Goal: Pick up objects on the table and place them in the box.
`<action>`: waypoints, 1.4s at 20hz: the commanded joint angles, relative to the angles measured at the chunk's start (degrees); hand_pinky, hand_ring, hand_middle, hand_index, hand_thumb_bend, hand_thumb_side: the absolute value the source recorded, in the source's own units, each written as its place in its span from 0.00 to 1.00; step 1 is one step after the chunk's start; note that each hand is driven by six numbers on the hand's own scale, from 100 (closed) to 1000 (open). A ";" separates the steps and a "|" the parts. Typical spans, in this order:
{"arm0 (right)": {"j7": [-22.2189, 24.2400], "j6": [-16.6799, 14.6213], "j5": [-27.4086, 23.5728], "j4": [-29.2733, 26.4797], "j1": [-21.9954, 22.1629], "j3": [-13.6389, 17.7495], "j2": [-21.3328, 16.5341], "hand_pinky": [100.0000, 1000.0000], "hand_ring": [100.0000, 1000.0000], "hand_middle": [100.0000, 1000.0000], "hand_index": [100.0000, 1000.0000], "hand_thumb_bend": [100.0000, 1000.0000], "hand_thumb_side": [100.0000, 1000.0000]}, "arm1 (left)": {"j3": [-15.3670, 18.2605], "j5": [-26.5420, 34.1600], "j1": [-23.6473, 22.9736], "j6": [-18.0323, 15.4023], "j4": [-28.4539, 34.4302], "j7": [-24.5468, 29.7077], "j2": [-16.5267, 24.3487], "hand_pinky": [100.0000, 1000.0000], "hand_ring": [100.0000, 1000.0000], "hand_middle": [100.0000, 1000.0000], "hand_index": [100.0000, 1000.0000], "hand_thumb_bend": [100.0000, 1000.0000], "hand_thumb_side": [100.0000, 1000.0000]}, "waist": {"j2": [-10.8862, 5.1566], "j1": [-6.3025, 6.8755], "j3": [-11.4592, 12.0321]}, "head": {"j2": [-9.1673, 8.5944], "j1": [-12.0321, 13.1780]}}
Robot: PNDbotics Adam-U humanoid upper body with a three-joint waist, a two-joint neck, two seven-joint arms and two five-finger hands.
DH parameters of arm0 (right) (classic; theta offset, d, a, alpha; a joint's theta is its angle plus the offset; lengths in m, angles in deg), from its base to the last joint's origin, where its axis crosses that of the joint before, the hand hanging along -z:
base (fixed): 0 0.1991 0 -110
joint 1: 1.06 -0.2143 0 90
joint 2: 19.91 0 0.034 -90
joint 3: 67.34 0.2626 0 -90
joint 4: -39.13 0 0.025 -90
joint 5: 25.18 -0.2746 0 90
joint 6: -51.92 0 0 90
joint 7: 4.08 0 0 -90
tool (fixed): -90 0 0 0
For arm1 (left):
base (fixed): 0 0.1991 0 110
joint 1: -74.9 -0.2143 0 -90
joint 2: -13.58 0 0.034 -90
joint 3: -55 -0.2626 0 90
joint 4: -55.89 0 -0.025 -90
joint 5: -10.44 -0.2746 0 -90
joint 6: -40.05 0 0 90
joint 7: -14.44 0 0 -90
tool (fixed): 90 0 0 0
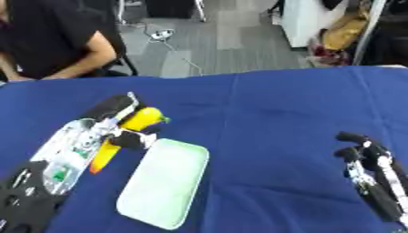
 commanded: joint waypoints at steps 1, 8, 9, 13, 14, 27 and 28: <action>0.18 -0.07 -0.16 -1.33 -0.65 -0.03 -0.93 0.31 0.60 0.74 0.85 0.00 0.79 | -0.44 -1.03 1.64 -0.76 0.19 0.23 -0.84 0.00 0.00 0.00 0.27 0.00 0.18 | -1.05 -0.03 -0.21 | -1.01 -0.21; 0.22 -0.07 -0.15 -1.39 -0.73 -0.06 -0.85 0.31 0.60 0.74 0.85 0.00 0.79 | -1.08 -1.18 1.93 -1.34 0.62 0.69 -2.49 0.00 0.00 0.00 0.26 0.00 0.18 | -0.99 0.08 -0.51 | -1.44 -0.35; 0.21 -0.07 -0.15 -1.40 -0.73 -0.06 -0.85 0.31 0.60 0.74 0.85 0.00 0.79 | -1.15 -1.21 1.90 -1.37 0.62 0.76 -2.56 0.00 0.00 0.00 0.26 0.00 0.18 | -0.99 0.07 -0.52 | -1.48 -0.36; 0.20 -0.09 -0.12 -1.41 -0.74 -0.05 -0.84 0.31 0.60 0.74 0.85 0.00 0.79 | -1.45 -1.35 1.69 -1.52 0.57 1.01 -2.83 0.00 0.00 0.00 0.26 0.00 0.18 | -0.92 -0.01 -0.59 | -1.59 -0.37; 0.19 -0.09 -0.13 -1.42 -0.75 -0.05 -0.84 0.31 0.60 0.74 0.85 0.00 0.79 | -1.52 -1.45 1.65 -1.56 0.55 1.06 -2.87 0.00 0.00 0.00 0.26 0.00 0.18 | -0.91 -0.03 -0.59 | -1.61 -0.38; 0.23 -0.09 -0.16 -1.61 -0.85 -0.09 -0.64 0.31 0.60 0.74 0.85 0.00 0.79 | -2.98 -4.04 0.23 -2.80 -1.41 2.01 -3.99 0.00 0.00 0.00 0.27 0.00 0.17 | -0.28 -0.20 -0.74 | -1.97 -0.21; 0.23 -0.10 -0.14 -1.63 -0.87 -0.10 -0.61 0.31 0.60 0.74 0.85 0.00 0.79 | -3.06 -4.17 0.03 -2.84 -1.76 1.99 -4.12 0.00 0.00 0.00 0.28 0.00 0.17 | -0.19 -0.22 -0.79 | -2.01 -0.18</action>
